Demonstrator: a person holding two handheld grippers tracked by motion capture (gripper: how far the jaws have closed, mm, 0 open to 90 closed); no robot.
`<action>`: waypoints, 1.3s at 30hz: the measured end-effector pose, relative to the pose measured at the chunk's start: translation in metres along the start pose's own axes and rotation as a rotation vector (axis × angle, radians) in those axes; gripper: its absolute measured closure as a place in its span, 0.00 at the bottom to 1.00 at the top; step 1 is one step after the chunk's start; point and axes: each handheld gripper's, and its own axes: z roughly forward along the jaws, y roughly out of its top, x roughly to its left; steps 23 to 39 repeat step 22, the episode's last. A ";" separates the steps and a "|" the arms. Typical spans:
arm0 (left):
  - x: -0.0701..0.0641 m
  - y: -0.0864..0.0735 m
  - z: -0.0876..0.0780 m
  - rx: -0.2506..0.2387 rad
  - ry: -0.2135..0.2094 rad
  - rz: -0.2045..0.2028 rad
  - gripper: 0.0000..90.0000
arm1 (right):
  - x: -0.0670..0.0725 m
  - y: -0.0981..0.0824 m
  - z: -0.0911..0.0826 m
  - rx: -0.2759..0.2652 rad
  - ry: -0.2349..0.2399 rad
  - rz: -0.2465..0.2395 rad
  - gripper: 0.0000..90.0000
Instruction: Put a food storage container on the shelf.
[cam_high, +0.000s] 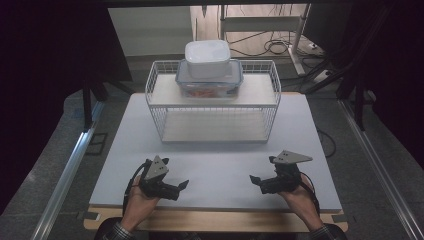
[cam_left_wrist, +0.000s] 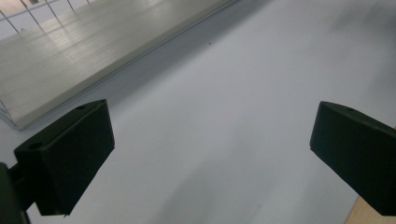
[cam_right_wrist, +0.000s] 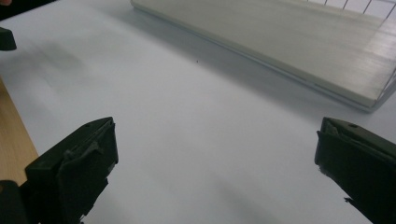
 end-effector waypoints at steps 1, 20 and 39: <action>0.000 -0.001 0.001 0.005 -0.001 -0.001 0.00 | 0.000 -0.001 0.000 0.003 -0.001 0.001 0.00; 0.001 -0.014 0.020 0.108 -0.010 -0.016 0.00 | -0.001 -0.024 0.019 0.113 0.005 0.012 0.00; 0.001 -0.013 0.020 0.110 -0.010 -0.015 0.00 | -0.002 -0.024 0.019 0.116 0.004 0.014 0.00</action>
